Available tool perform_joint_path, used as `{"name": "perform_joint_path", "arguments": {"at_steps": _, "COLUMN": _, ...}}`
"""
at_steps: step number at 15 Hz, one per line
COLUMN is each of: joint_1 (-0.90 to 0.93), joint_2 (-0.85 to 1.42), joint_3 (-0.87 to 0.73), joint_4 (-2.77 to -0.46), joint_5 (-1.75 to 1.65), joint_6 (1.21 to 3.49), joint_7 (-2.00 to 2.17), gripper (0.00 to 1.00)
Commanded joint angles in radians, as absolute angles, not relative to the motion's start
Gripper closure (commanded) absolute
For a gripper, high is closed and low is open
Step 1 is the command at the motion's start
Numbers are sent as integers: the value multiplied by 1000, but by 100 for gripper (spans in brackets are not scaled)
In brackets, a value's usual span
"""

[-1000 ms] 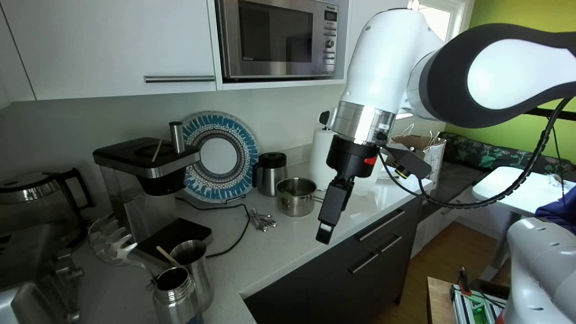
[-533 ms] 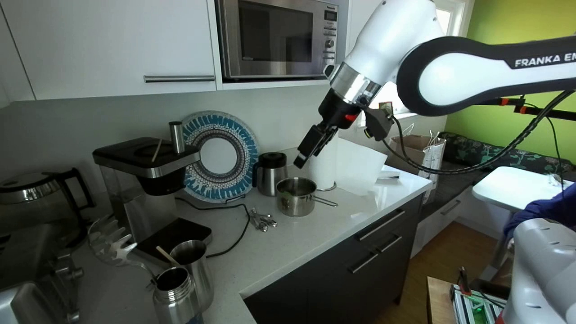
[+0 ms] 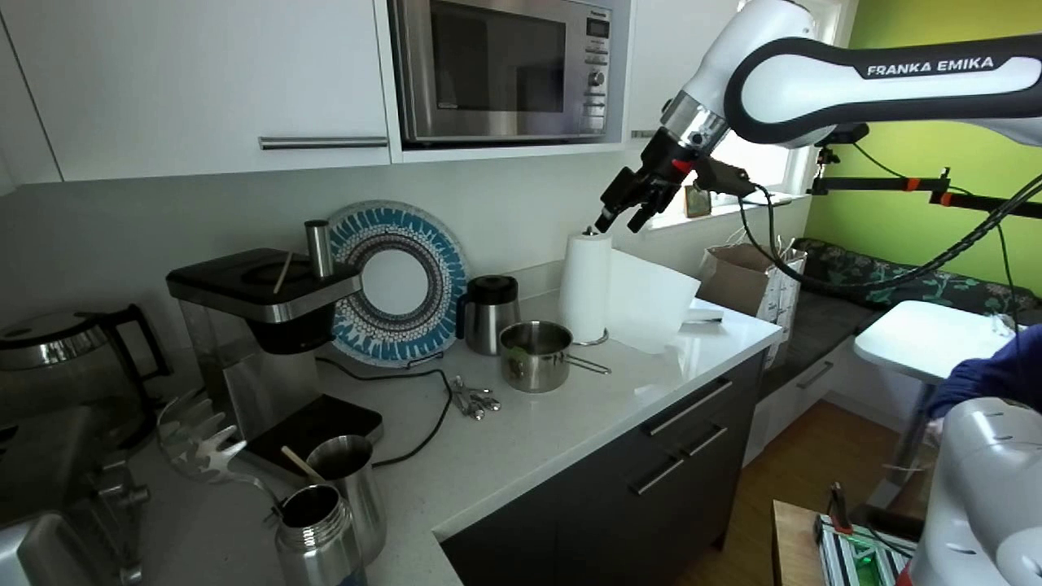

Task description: Move the paper towel to the left

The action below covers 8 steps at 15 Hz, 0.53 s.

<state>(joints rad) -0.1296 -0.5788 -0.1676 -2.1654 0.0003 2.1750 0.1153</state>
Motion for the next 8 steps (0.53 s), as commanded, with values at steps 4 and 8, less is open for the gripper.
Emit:
{"name": "perform_joint_path", "arguments": {"at_steps": 4, "joint_1": -160, "joint_2": -584, "joint_3": -158, "joint_4": -2162, "joint_5": 16, "joint_6": 2168, "joint_7": 122, "gripper": 0}}
{"name": "perform_joint_path", "arguments": {"at_steps": 8, "joint_1": -216, "joint_2": -508, "joint_3": -258, "joint_4": -2084, "joint_5": 39, "joint_6": 2341, "joint_7": 116, "gripper": 0}}
